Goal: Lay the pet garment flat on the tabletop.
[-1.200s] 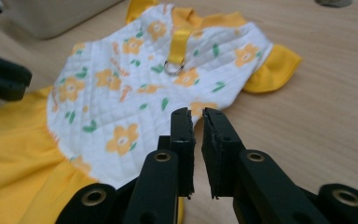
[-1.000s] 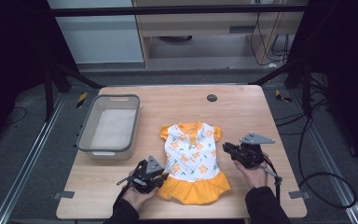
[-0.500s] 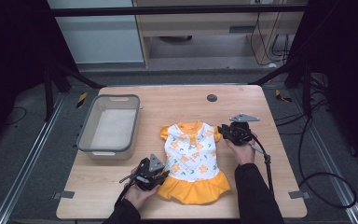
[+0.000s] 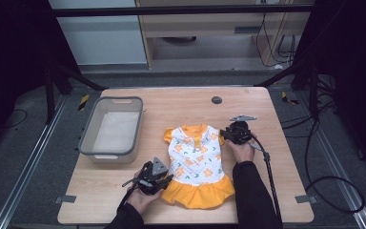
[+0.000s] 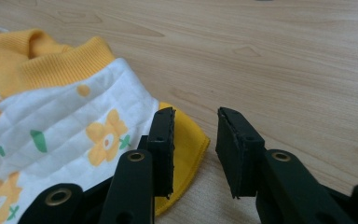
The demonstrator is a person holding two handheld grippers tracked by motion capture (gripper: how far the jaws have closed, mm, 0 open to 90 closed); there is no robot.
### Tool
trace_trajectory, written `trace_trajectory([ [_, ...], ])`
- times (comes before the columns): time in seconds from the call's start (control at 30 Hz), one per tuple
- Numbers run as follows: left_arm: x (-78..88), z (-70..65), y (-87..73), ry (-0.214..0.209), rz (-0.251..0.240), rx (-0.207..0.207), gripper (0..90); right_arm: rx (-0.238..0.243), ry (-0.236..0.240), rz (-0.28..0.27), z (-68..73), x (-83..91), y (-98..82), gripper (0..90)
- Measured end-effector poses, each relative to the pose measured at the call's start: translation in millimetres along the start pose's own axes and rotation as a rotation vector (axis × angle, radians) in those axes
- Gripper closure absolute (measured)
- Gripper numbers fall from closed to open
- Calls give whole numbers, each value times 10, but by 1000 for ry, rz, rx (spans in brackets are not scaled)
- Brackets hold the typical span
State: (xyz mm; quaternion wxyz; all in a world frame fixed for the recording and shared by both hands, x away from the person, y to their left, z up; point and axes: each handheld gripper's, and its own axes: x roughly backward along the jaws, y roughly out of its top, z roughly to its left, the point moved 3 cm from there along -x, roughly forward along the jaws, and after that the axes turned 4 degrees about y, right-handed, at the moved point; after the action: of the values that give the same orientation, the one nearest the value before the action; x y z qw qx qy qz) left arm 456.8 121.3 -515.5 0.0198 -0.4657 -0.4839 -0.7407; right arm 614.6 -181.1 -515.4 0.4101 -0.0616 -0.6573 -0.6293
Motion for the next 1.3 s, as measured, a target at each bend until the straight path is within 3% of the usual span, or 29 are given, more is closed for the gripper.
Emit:
trace_trajectory([
  [0.2, -1, -5, 0, 1, 0, -2, 692, -10, 1, 29, -3, -20, -18, 754],
  [0.37, -1, -5, 0, 2, 0, -5, 692, -19, 4, 59, 15, -37, -46, 884],
  [0.43, -1, -6, 0, 2, -1, -6, 692, -15, 6, 61, 19, -36, -45, 890],
  [0.77, 1, -12, 0, 8, 3, -9, 692, -3, 4, -34, 46, 63, 69, 897],
  [0.9, 3, -12, -1, 8, 4, -7, 691, 18, -38, -55, 55, 102, 129, 900],
  [1.1, 2, -19, -2, 4, 5, -9, 692, -2, -101, -82, 23, 130, 204, 900],
  [1.13, 2, -20, -3, 2, 6, -7, 692, -17, -144, -76, 9, 126, 197, 900],
  [1.3, 7, -21, -4, 3, 10, -6, 691, 5, -167, -32, -10, 87, 154, 898],
])
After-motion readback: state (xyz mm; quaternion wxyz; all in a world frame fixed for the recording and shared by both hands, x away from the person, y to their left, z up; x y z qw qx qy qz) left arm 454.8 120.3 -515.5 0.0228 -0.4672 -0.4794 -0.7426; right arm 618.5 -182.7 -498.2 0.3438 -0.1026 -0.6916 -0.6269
